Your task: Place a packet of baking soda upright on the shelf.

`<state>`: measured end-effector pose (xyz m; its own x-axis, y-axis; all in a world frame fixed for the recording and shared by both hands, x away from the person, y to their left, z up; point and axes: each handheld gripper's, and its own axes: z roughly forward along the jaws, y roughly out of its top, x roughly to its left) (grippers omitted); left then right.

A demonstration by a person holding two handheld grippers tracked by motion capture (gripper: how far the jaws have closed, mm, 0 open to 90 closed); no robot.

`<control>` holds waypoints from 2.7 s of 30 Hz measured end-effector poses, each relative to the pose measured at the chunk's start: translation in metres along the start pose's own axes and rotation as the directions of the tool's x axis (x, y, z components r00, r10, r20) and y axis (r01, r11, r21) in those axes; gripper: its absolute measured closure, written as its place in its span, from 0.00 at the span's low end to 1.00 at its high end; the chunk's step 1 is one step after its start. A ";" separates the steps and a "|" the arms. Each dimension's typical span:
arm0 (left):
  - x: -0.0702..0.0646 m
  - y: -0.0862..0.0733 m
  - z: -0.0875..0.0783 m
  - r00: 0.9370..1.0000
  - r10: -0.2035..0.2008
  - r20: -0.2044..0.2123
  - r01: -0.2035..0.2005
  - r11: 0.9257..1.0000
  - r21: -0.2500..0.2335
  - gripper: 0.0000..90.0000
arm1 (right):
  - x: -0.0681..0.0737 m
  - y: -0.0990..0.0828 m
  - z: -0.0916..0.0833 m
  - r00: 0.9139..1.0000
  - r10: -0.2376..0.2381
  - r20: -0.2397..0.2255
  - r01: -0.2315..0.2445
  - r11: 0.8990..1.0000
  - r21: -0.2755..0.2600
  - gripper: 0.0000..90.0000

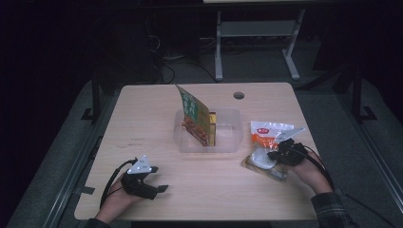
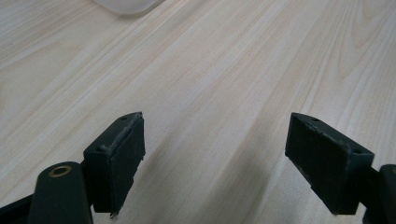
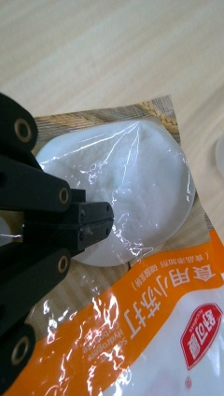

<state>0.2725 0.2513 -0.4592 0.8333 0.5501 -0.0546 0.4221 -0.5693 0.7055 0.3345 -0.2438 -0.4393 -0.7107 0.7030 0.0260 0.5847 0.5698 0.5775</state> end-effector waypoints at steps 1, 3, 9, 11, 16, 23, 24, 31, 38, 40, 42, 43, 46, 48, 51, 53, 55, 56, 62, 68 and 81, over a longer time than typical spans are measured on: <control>0.000 0.000 0.000 1.000 -0.001 0.000 0.001 1.000 0.002 0.22 | 0.001 0.000 0.000 1.000 0.000 -0.020 0.001 1.000 0.005 1.00; 0.000 0.000 0.000 1.000 -0.003 0.002 0.003 1.000 0.002 0.22 | 0.005 0.000 -0.001 0.999 -0.011 -0.049 0.012 1.000 0.009 1.00; 0.000 0.000 0.000 1.000 -0.003 0.006 0.003 1.000 0.002 0.22 | 0.021 -0.001 -0.002 0.992 -0.079 -0.094 0.081 0.997 0.011 1.00; 0.000 0.000 0.000 1.000 -0.003 0.007 0.003 1.000 0.003 0.22 | 0.025 0.000 -0.003 0.991 -0.099 -0.093 0.101 0.995 0.021 1.00; -0.001 0.000 0.000 1.000 -0.007 0.010 0.007 1.000 -0.002 0.22 | 0.023 -0.001 -0.008 0.990 -0.110 -0.086 0.114 0.992 0.045 1.00; -0.001 0.000 0.001 1.000 0.001 0.015 -0.001 1.000 0.008 0.22 | 0.031 -0.002 -0.006 0.979 -0.121 -0.166 0.128 0.991 0.033 1.00; -0.001 0.000 0.001 1.000 0.001 0.015 -0.002 1.000 0.008 0.22 | 0.034 -0.002 -0.006 0.976 -0.126 -0.179 0.133 0.991 0.031 1.00; -0.002 0.000 0.003 1.000 0.006 0.017 -0.006 1.000 0.008 0.22 | 0.058 0.006 0.000 0.947 -0.227 -0.229 0.237 0.971 0.019 1.00; -0.003 0.001 0.003 1.000 0.003 0.027 -0.003 1.000 0.001 0.21 | 0.089 0.017 0.012 0.898 -0.328 -0.292 0.337 0.941 -0.023 1.00; -0.004 0.001 0.003 0.999 -0.001 0.032 0.001 1.000 -0.006 0.21 | 0.098 0.020 0.014 0.883 -0.353 -0.309 0.359 0.933 -0.037 1.00; -0.004 0.002 0.003 0.999 -0.003 0.036 0.003 1.000 -0.010 0.21 | 0.107 0.022 0.017 0.870 -0.371 -0.326 0.374 0.926 -0.055 1.00; -0.005 0.002 0.003 0.999 -0.003 0.038 0.003 1.000 -0.010 0.21 | 0.110 0.023 0.018 0.862 -0.383 -0.332 0.385 0.921 -0.062 1.00; -0.006 0.004 0.004 0.999 0.006 0.042 -0.006 1.000 -0.018 0.21 | 0.119 0.025 0.021 0.846 -0.396 -0.356 0.395 0.915 -0.079 1.00; -0.008 0.008 0.004 0.999 0.007 0.054 -0.006 1.000 -0.025 0.21 | 0.121 0.025 0.022 0.842 -0.408 -0.353 0.404 0.911 -0.088 1.00; -0.012 0.017 0.008 0.996 0.016 0.086 -0.012 0.999 -0.046 0.21 | 0.117 0.023 0.019 0.857 -0.400 -0.325 0.385 0.916 -0.115 1.00; -0.017 0.026 0.012 0.993 0.051 0.104 -0.045 0.997 -0.059 0.21 | 0.112 0.023 0.014 0.874 -0.363 -0.324 0.339 0.932 -0.129 1.00; -0.022 0.035 0.017 0.990 0.080 0.118 -0.072 0.995 -0.071 0.21 | 0.108 0.022 0.010 0.887 -0.347 -0.303 0.318 0.937 -0.142 1.00; -0.024 0.040 0.020 0.987 0.097 0.131 -0.087 0.993 -0.076 0.21 | 0.107 0.020 0.007 0.899 -0.321 -0.300 0.287 0.946 -0.152 0.97; -0.038 0.067 0.043 0.966 0.163 0.202 -0.149 0.985 -0.084 0.19 | 0.100 0.009 -0.009 0.947 -0.199 -0.252 0.153 0.970 -0.191 0.74; -0.050 0.095 0.075 0.946 0.209 0.249 -0.193 0.977 -0.089 0.21 | 0.086 -0.004 -0.024 0.978 -0.102 -0.179 0.061 0.973 -0.224 0.60; -0.061 0.134 0.138 0.900 0.224 0.374 -0.211 0.975 -0.077 0.31 | 0.070 -0.024 -0.035 0.995 -0.016 -0.097 -0.011 0.962 -0.272 0.47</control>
<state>0.3279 0.0571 -0.4585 0.9780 0.1393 -0.1550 0.2082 -0.6234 0.7537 0.2568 -0.2232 -0.4230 -0.7546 0.6491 0.0962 0.4642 0.4244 0.7775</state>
